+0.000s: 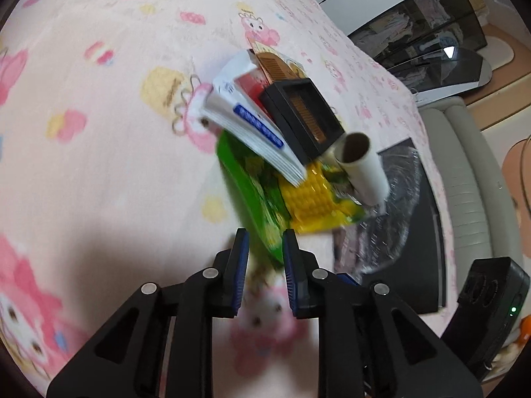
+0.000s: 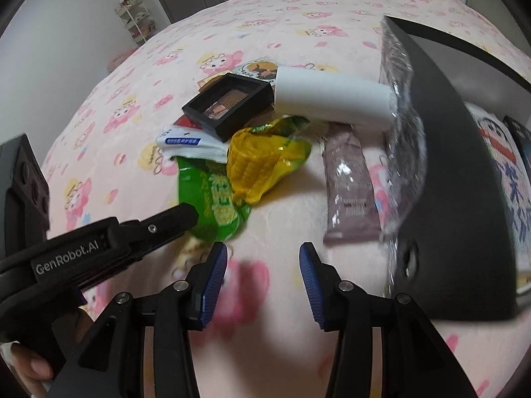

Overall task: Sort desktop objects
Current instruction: 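Move both grippers toward the green-and-yellow corn snack bag, then close both grippers on the edge of the corn snack bag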

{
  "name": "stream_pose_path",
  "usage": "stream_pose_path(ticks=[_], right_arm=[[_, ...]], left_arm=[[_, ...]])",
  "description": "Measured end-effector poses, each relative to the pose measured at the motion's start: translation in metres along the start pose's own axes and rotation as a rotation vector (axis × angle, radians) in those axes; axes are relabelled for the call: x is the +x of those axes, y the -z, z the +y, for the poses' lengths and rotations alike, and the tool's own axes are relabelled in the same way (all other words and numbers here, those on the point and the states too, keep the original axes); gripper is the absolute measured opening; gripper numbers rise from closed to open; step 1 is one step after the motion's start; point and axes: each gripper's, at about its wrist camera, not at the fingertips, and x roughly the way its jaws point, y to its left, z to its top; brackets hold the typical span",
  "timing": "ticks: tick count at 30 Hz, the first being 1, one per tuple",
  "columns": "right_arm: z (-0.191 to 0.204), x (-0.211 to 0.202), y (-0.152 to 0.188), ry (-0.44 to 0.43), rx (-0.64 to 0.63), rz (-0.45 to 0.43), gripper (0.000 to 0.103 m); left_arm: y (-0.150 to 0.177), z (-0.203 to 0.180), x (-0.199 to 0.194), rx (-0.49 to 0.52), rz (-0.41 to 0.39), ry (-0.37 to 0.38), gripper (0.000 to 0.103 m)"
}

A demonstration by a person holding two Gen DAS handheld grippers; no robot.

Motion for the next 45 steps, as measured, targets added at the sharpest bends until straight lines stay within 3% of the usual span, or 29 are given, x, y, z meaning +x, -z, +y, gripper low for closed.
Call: stream_pose_path(ticks=[4, 9, 10, 12, 18, 27, 30, 31, 32, 34, 36, 37, 39, 43, 45], right_arm=[[0.002, 0.023, -0.010, 0.012, -0.012, 0.027, 0.041], [0.007, 0.044, -0.016, 0.011, -0.056, 0.034, 0.044], [0.009, 0.043, -0.016, 0.008, -0.075, 0.027, 0.041], [0.014, 0.040, -0.015, -0.006, -0.118, 0.007, 0.012], [0.027, 0.021, -0.002, 0.008, -0.214, -0.027, 0.003], [0.019, -0.005, 0.014, -0.063, -0.151, -0.012, 0.003], [0.009, -0.008, 0.006, -0.063, -0.090, -0.018, 0.004], [0.005, -0.008, 0.001, -0.051, -0.071, -0.021, 0.006], [0.002, -0.007, -0.003, -0.040, -0.052, -0.023, 0.012], [-0.002, -0.003, -0.009, -0.019, -0.035, -0.021, 0.023], [-0.004, 0.010, -0.013, -0.042, -0.028, 0.009, 0.035], [-0.005, 0.018, -0.014, -0.069, -0.029, 0.032, 0.036], [-0.005, 0.032, -0.013, -0.092, -0.022, 0.075, 0.036], [0.002, 0.027, -0.006, -0.108, -0.059, 0.025, 0.036], [0.009, 0.024, 0.000, -0.147, -0.098, 0.025, 0.030]], left_arm=[[-0.005, 0.010, 0.012, -0.020, 0.021, 0.005, 0.006], [0.001, 0.011, 0.013, -0.012, 0.010, 0.040, 0.001], [0.002, 0.011, 0.012, -0.009, 0.009, 0.046, 0.001], [0.006, 0.005, 0.010, 0.014, 0.004, 0.042, 0.001], [0.028, -0.009, -0.010, 0.071, -0.031, 0.022, 0.000], [0.031, 0.001, -0.023, 0.014, -0.039, 0.058, 0.003], [0.021, 0.003, -0.025, -0.010, -0.040, 0.075, 0.017], [0.015, 0.002, -0.020, -0.001, -0.031, 0.056, 0.024], [0.009, 0.001, -0.015, 0.006, -0.022, 0.039, 0.025], [0.001, 0.004, -0.004, 0.001, -0.004, 0.021, 0.025], [0.000, 0.009, 0.006, -0.012, 0.014, 0.030, 0.009], [0.001, 0.011, 0.011, -0.018, 0.018, 0.035, 0.002], [0.004, 0.014, 0.013, -0.022, 0.010, 0.050, 0.001], [0.011, 0.012, 0.001, -0.010, -0.021, 0.058, 0.000], [0.020, 0.007, -0.008, 0.008, -0.046, 0.037, 0.000]])
